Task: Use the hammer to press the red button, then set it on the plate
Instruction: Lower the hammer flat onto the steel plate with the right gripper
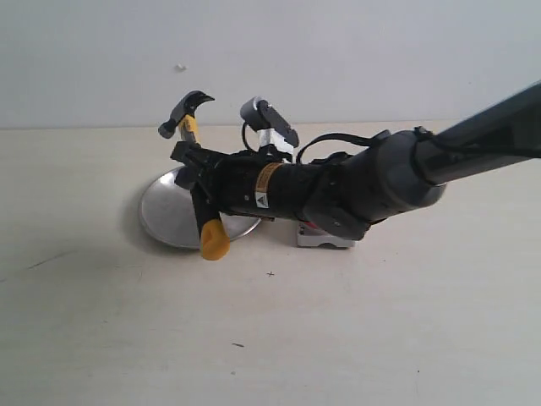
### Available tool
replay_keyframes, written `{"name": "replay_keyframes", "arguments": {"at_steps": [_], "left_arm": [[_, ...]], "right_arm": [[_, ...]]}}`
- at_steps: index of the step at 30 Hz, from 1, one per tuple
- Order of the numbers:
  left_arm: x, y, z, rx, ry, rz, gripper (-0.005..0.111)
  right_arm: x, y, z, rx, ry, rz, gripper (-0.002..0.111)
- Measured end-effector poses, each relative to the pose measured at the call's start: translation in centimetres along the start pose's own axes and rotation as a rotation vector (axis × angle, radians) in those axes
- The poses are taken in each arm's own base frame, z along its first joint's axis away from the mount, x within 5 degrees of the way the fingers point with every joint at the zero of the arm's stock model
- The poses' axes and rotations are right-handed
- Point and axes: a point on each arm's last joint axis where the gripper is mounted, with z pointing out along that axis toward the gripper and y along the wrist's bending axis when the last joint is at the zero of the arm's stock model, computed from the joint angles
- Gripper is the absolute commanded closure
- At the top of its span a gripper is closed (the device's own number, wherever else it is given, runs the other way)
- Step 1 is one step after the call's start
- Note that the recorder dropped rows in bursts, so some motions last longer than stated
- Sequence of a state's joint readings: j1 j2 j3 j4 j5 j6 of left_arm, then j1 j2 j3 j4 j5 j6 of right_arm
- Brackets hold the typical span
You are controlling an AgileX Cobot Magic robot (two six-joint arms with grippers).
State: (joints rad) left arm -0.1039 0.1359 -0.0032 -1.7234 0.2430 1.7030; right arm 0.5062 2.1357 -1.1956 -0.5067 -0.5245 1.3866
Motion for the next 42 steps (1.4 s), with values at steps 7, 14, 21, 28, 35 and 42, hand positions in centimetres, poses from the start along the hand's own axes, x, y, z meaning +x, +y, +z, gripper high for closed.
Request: {"name": "replay_keyframes", "arguments": {"at_steps": [7, 14, 21, 28, 35, 42], "left_arm": [[0.0, 0.0, 0.0, 0.0, 0.0, 0.0, 0.107], [0.0, 0.0, 0.0, 0.0, 0.0, 0.0, 0.107], [0.0, 0.0, 0.0, 0.0, 0.0, 0.0, 0.107], [0.0, 0.0, 0.0, 0.0, 0.0, 0.0, 0.107], [0.0, 0.0, 0.0, 0.0, 0.0, 0.0, 0.107], [0.0, 0.0, 0.0, 0.0, 0.0, 0.0, 0.107]], "right_arm": [[0.5, -2.1, 1.9, 0.069, -0.028, 0.117, 0.108], [1.1, -3.8, 2.4, 0.136, -0.036, 0.148, 0.108], [1.2, -4.1, 2.6, 0.129, -0.047, 0.161, 0.108], [1.1, -4.0, 2.9, 0.115, -0.056, 0.166, 0.108], [0.5, -3.3, 3.4, 0.147, -0.029, 0.104, 0.094], [0.5, -3.4, 3.4, 0.173, -0.012, 0.065, 0.082]]}}
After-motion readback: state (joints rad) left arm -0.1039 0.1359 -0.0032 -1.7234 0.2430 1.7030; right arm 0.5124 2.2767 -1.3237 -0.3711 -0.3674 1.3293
